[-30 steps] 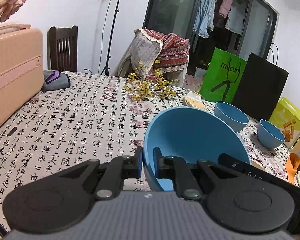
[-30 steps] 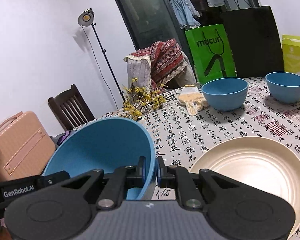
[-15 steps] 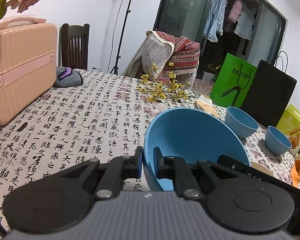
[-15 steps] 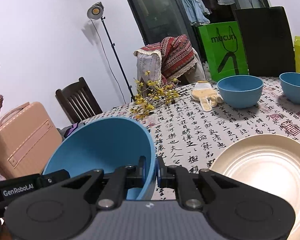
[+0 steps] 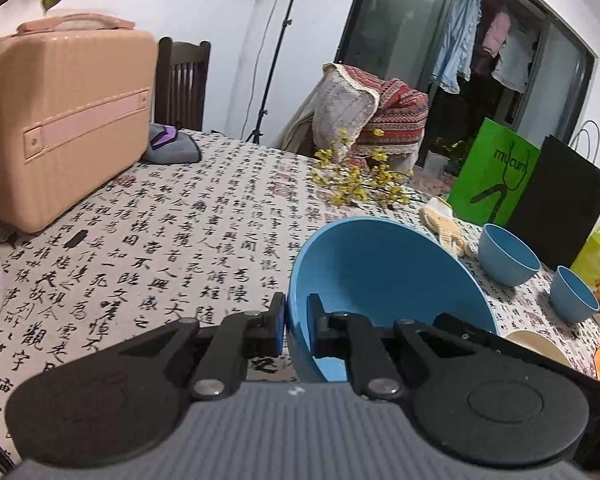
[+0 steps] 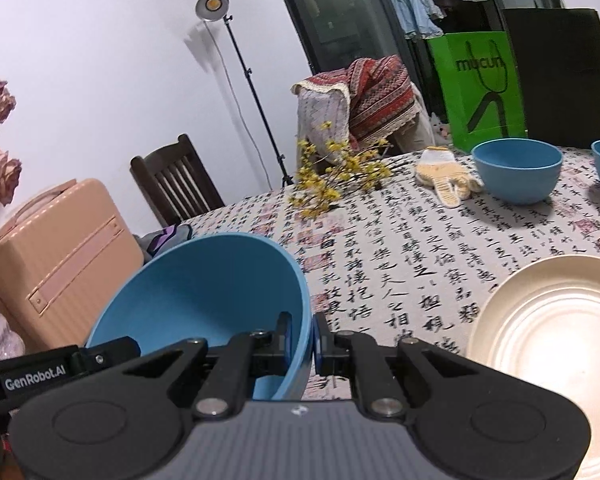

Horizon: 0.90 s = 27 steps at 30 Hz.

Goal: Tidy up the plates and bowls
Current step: 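Lower the held blue bowl onto the table beside the pink suitcase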

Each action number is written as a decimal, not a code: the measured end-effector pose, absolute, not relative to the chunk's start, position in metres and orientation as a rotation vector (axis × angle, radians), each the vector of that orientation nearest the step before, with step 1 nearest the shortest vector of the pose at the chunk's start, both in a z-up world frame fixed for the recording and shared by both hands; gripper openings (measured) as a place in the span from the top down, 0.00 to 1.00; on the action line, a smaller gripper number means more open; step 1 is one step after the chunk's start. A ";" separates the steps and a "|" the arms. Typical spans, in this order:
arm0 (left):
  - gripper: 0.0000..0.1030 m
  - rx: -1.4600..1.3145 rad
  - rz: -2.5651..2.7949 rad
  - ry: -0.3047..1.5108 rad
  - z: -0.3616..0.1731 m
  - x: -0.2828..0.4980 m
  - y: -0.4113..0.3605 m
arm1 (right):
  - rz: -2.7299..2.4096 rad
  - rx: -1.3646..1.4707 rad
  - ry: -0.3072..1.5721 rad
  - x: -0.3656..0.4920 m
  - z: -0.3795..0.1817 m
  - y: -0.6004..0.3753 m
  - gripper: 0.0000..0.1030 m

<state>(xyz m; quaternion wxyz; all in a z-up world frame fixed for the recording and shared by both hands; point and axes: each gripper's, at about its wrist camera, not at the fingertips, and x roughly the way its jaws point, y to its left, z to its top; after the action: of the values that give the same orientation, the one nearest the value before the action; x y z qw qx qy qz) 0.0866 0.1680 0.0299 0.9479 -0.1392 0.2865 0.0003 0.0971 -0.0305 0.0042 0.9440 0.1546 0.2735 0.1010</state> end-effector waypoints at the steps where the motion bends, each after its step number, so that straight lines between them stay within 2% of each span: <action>1: 0.89 -0.288 0.006 0.584 0.029 0.087 0.171 | 0.210 0.313 0.560 0.098 0.004 -0.029 0.90; 27: 0.89 -0.374 0.089 0.626 0.000 0.092 0.232 | 0.283 0.258 0.638 0.122 -0.013 0.037 0.90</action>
<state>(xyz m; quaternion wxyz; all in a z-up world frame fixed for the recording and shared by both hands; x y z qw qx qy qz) 0.0920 0.2322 -0.0001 0.9333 -0.1829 0.3061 0.0436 0.1216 0.0368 -0.0134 0.9316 0.1258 0.3119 0.1381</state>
